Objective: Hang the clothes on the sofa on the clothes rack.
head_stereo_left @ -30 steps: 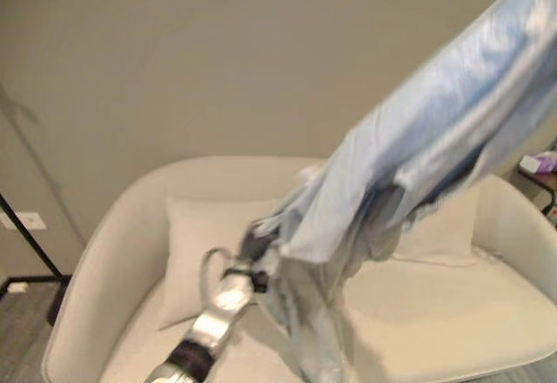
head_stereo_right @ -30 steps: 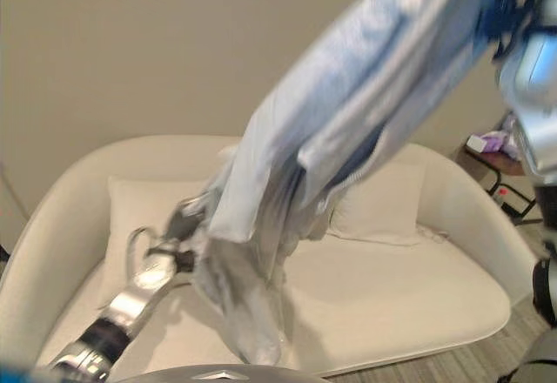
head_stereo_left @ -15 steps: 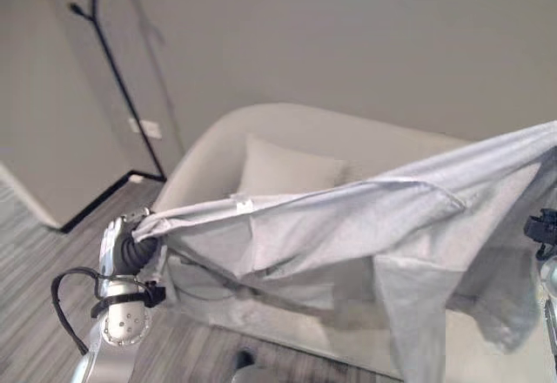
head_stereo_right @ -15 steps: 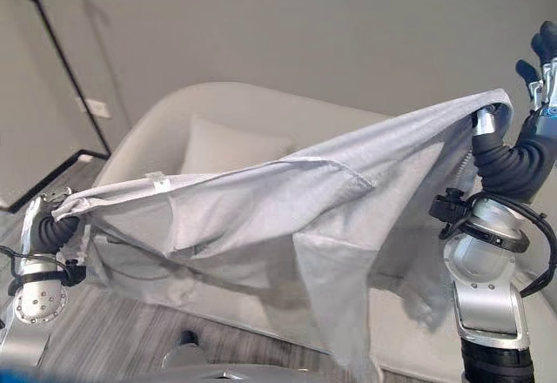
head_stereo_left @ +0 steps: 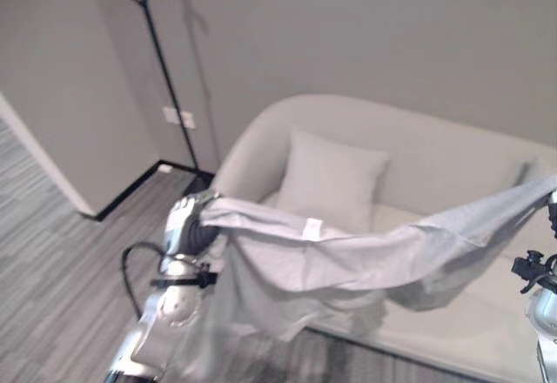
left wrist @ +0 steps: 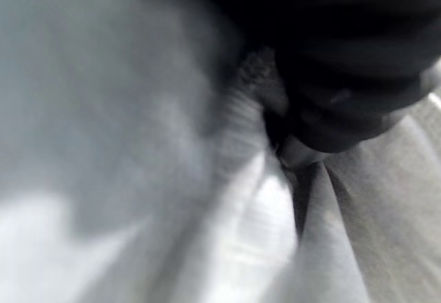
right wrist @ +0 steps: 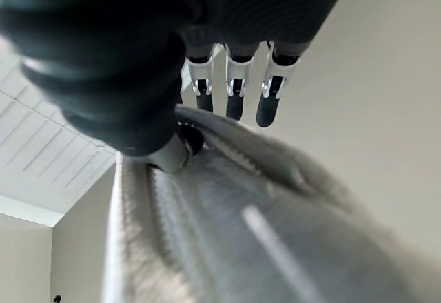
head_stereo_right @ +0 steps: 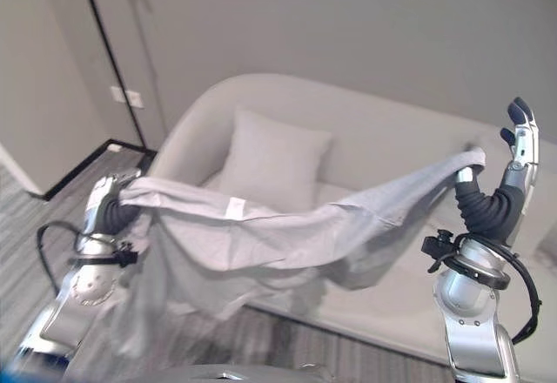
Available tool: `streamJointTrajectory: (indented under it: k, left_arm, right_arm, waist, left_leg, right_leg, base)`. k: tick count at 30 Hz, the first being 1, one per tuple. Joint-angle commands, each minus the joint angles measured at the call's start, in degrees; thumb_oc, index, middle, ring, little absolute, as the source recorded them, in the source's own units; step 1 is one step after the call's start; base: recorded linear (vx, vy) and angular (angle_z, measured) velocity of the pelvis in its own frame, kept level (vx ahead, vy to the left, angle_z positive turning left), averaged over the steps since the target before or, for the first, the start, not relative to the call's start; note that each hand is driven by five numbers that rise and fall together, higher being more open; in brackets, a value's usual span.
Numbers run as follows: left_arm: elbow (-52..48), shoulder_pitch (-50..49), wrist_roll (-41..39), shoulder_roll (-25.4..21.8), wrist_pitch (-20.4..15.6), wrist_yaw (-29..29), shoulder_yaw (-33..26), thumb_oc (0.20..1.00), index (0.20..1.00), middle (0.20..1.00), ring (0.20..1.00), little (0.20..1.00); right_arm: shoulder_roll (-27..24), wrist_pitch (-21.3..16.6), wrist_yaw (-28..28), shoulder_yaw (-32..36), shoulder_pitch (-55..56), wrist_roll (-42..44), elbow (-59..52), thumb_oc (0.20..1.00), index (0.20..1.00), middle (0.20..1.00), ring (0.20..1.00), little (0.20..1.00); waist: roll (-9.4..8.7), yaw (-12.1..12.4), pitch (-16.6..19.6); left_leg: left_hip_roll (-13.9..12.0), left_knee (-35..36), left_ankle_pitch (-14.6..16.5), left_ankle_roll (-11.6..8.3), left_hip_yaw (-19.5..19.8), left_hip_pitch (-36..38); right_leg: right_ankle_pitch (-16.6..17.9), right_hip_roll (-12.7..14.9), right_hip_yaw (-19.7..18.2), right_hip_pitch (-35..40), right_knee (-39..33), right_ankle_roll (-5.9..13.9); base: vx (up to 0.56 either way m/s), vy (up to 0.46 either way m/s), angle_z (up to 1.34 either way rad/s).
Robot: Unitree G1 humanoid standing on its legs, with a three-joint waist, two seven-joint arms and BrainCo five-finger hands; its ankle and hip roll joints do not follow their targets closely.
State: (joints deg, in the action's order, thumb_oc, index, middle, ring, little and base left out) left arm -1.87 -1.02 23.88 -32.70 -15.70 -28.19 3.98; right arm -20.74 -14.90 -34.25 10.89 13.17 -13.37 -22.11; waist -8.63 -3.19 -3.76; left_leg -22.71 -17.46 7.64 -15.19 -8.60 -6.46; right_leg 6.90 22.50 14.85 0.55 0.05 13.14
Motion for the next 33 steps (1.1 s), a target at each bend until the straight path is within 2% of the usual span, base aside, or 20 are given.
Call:
streamJointTrajectory:
  k: [1, 2, 3, 5, 8, 10, 11, 13, 14, 15, 16, 17, 18, 20, 21, 23, 27, 30, 31, 33]
  left_arm:
    - [-5.4, -0.2, 2.6, -1.3, -2.9, -4.3, -1.4, 0.2, 0.2, 0.2, 0.2, 0.2]
    - [-5.3, -0.1, 2.6, -1.3, -2.9, -4.3, -1.4, 0.2, 0.2, 0.2, 0.2, 0.2]
    - [-5.6, 0.7, 3.5, -2.7, -3.6, -5.2, 0.3, 0.2, 0.2, 0.2, 0.2, 0.2]
    - [-5.5, 2.6, 4.5, -5.3, -4.3, -6.8, 1.2, 0.2, 0.2, 0.2, 0.2, 0.2]
    - [-4.0, 5.6, 4.7, -7.0, -3.9, -9.0, 2.4, 0.2, 0.2, 0.2, 0.2, 0.2]
    - [-3.5, 5.5, 4.8, -6.9, -3.5, -9.4, 2.2, 0.2, 0.2, 0.2, 0.2, 0.2]
    - [-3.7, 5.0, 4.7, -6.5, -3.7, -8.8, 2.4, 0.2, 0.2, 0.2, 0.2, 0.2]
    - [-3.8, 3.7, 3.7, -5.7, -4.0, -7.6, 2.7, 0.2, 0.2, 0.2, 0.2, 0.2]
    - [-3.8, 3.7, 3.7, -5.7, -4.0, -7.5, 2.7, 0.2, 0.2, 0.2, 0.2, 0.2]
    - [-3.7, 2.2, 2.6, -5.4, -3.8, -5.7, 2.7, 0.2, 0.2, 0.2, 0.2, 0.2]
    - [-4.1, 1.2, 2.1, -5.3, -3.4, -4.1, 2.7, 0.2, 0.2, 0.2, 0.2, 0.2]
    - [-4.1, 1.2, 2.1, -5.3, -3.4, -4.0, 2.6, 0.2, 0.2, 0.2, 0.2, 0.2]
    - [-4.2, 1.2, 1.7, -5.0, -3.2, -1.9, 3.2, 0.2, 0.2, 0.2, 0.2, 0.2]
    - [-3.8, 2.0, 1.6, -4.1, -3.2, -0.3, 4.4, 0.2, 0.2, 0.2, 0.2, 0.2]
    - [-3.7, 2.2, 1.6, -4.0, -3.2, -0.3, 4.5, 0.2, 0.2, 0.2, 0.2, 0.2]
    - [-3.1, 3.2, 0.7, -1.9, -3.8, 1.5, 6.6, 0.2, 0.2, 0.2, 0.2, 0.2]
    - [-4.1, 1.8, -0.6, -1.0, -3.7, 3.3, 6.6, 0.2, 0.2, 0.2, 0.2, 0.2]
    - [-5.4, 1.4, -2.1, 0.9, -4.3, 4.2, 7.5, 0.2, 0.2, 0.2, 0.2, 0.2]
    - [-5.3, 1.5, -1.8, 1.2, -4.6, 4.1, 8.6, 0.2, 0.2, 0.2, 0.2, 0.2]
    - [-5.2, 1.9, -1.9, 1.3, -4.7, 4.1, 9.1, 0.2, 0.2, 0.2, 0.2, 0.2]
  right_arm:
    - [-7.3, -1.8, -2.8, 5.0, -5.1, -0.6, -1.3, 0.2, 0.2, 0.2, 0.2, 0.2]
    - [-7.3, -1.8, -2.8, 5.0, -5.2, -0.6, -1.3, 0.2, 0.2, 0.2, 0.2, 0.2]
    - [-5.8, -0.9, -3.1, 4.6, -4.7, -1.2, -1.2, 0.2, 0.2, 0.2, 0.2, 0.2]
    - [-4.1, -0.4, -4.0, 4.2, -5.8, -2.2, -0.6, 0.2, 0.2, 0.2, 0.2, 0.2]
    - [-1.5, -0.7, -4.9, 2.0, -8.3, 0.0, 2.0, 0.2, 0.2, 0.2, 0.2, 0.2]
    - [-1.7, -0.3, -5.3, 1.6, -8.6, -0.3, 2.6, 0.2, 0.2, 0.2, 0.2, 0.2]
    - [-2.2, -0.1, -5.4, 2.0, -8.2, -1.7, 2.5, 0.2, 0.2, 0.2, 0.2, 0.2]
    - [-2.9, -0.5, -4.7, 3.1, -6.9, -1.5, 2.2, 0.2, 0.2, 0.2, 0.2, 0.2]
    - [-2.9, -0.5, -4.7, 3.1, -6.9, -1.5, 2.2, 0.2, 0.2, 0.2, 0.2, 0.2]
    - [-3.4, -0.6, -4.0, 3.8, -5.6, -0.9, 2.3, 0.2, 0.2, 0.2, 0.2, 0.2]
    - [-3.7, -0.6, -3.6, 4.4, -4.5, -0.9, 2.3, 0.2, 0.2, 0.2, 0.2, 0.2]
    - [-3.7, -0.6, -3.6, 4.4, -4.5, -0.8, 2.3, 0.2, 0.2, 0.2, 0.2, 0.2]
    - [-4.3, -0.7, -3.3, 5.1, -3.0, -1.7, 2.3, 0.2, 0.2, 0.2, 0.2, 0.2]
    - [-4.7, -0.9, -3.2, 5.9, -1.5, -2.3, 2.1, 0.2, 0.2, 0.2, 0.2, 0.2]
    - [-4.7, -1.0, -3.2, 6.0, -1.5, -2.3, 2.0, 0.2, 0.2, 0.2, 0.2, 0.2]
    - [-4.3, -1.1, -3.4, 6.9, 0.2, -2.0, 2.3, 0.2, 0.2, 0.2, 0.2, 0.2]
    - [-4.5, -0.6, -3.2, 6.7, 0.9, -1.3, 3.3, 0.2, 0.2, 0.2, 0.2, 0.2]
    - [-5.2, -0.4, -2.6, 5.7, 0.6, -1.4, 3.6, 0.2, 0.2, 0.2, 0.2, 0.2]
    - [-5.8, -0.5, -2.4, 5.7, 0.8, -0.9, 4.3, 0.2, 0.2, 0.2, 0.2, 0.2]
    - [-6.2, -0.5, -2.5, 5.6, 0.6, -0.4, 4.8, 0.2, 0.2, 0.2, 0.2, 0.2]
  waist:
    - [4.83, 0.6, -0.3]
    - [4.71, 0.5, -0.2]
    - [4.9, 0.5, -1.6]
    - [3.5, 0.8, -2.4]
    - [2.87, -0.2, -2.8]
    - [2.71, -0.6, -2.4]
    - [2.54, -1.0, -2.2]
    - [2.07, -1.1, -1.7]
    - [1.98, -1.0, -1.6]
    - [1.82, -0.8, -1.2]
    - [1.56, -0.8, -0.9]
    - [1.51, -0.8, -0.8]
    - [1.21, -1.4, -0.3]
    - [0.66, -2.4, -0.1]
    - [0.62, -2.3, -0.1]
    - [-0.14, -4.2, 0.1]
    - [-0.23, -4.6, 1.1]
    - [-0.2, -4.5, 1.5]
    - [-0.23, -4.1, 0.5]
    - [-0.11, -3.7, -0.2]
  left_leg:
    - [-3.4, 3.6, -4.2, 1.82, 0.7, 3.0]
    - [-3.2, 3.2, -4.0, 1.91, 0.8, 2.6]
    - [-0.5, -1.4, 1.3, 2.58, -0.1, -1.0]
    - [2.1, -7.4, 5.2, 4.18, 0.6, -6.6]
    - [5.9, -6.6, 5.5, 6.83, 1.2, -9.2]
    - [7.3, -4.4, 4.6, 7.89, 0.4, -8.1]
    - [9.0, -0.3, 3.3, 9.65, -0.5, -6.5]
    - [11.9, 6.0, 0.9, 11.35, -1.5, -4.3]
    - [12.0, 6.3, 0.6, 11.35, -1.6, -4.1]
    - [13.9, 10.1, -0.4, 12.33, -2.3, -2.4]
    - [15.0, 13.0, -2.1, 12.73, -2.9, -1.2]
    - [15.1, 13.3, -2.3, 12.72, -3.0, -1.0]
    - [16.7, 15.9, -3.0, 13.0, -3.6, 0.6]
    - [18.1, 18.0, -3.5, 13.34, -4.1, 2.1]
    - [18.2, 18.2, -4.0, 13.35, -4.2, 2.0]
    - [20.2, 18.7, -3.8, 13.9, -3.6, 3.2]
    - [21.4, 18.2, -2.8, 14.22, -4.2, 4.0]
    - [22.0, 12.5, 0.0, 14.01, -5.3, 3.7]
    - [21.4, 4.7, 1.8, 12.82, -5.8, 1.3]
    - [20.1, -0.2, 1.6, 11.71, -6.2, -1.2]
  right_leg:
    - [4.6, -1.3, 1.7, -4.3, -5.0, 1.27]
    - [4.7, -1.1, 1.7, -4.5, -5.0, 1.31]
    - [7.4, 1.5, 1.2, -5.6, -5.0, 1.84]
    - [10.1, 3.8, 0.6, -8.6, -5.0, 1.86]
    - [13.3, 3.6, -2.3, -11.8, -5.0, 1.86]
    - [12.4, 2.4, -3.5, -12.7, -5.0, 1.58]
    - [8.9, -1.6, -5.3, -12.0, -3.0, -0.07]
    - [3.2, -6.8, -7.9, -11.7, 2.7, -2.15]
    - [3.2, -6.7, -8.0, -11.9, 2.9, -2.16]
    - [-1.2, -11.2, -8.4, -10.5, 5.9, -3.03]
    - [-3.4, -13.6, -9.0, -10.5, 7.8, -3.83]
    - [-3.4, -13.5, -9.1, -10.6, 7.9, -3.85]
    - [-6.5, -18.5, -10.3, -10.4, 10.0, -4.54]
    - [-8.1, -22.4, -12.1, -11.0, 11.4, -5.18]
    - [-7.9, -22.4, -12.1, -11.3, 11.4, -5.29]
    - [-8.1, -25.0, -14.7, -11.5, 10.2, -6.56]
    - [-6.9, -24.7, -15.5, -9.1, 6.2, -7.05]
    - [-6.3, -24.4, -15.8, -6.8, 2.8, -7.6]
    - [-6.3, -23.6, -15.7, -4.6, 1.0, -8.15]
    - [-6.4, -22.6, -15.2, -3.5, 0.4, -8.39]
  base:
    - [-0.04, 0.369, 0.13]
    - [-0.06, 0.565, 0.25]
    - [-0.08, 0.566, 0.32]
    - [-0.12, 0.599, 0.39]
    - [-0.04, 0.421, 0.2]
    - [0.02, 0.369, 0.53]
    - [0.02, 0.424, 0.19]
    - [-0.01, 0.413, 0.09]
    - [-0.03, 0.319, 0.35]
    - [-0.02, 0.277, 0.19]
    - [-0.02, 0.278, -0.25]
    - [0.01, 0.226, -0.31]
    - [0.03, 0.183, -0.18]
    - [0.02, 0.146, 0.34]
    - [0.03, 0.063, 0.44]
    - [0.07, 0.038, 0.13]
    - [0.05, -0.008, -0.16]
    - [0.08, -0.018, -0.14]
    - [0.05, -0.003, -0.12]
    - [0.04, 0.023, 0.09]
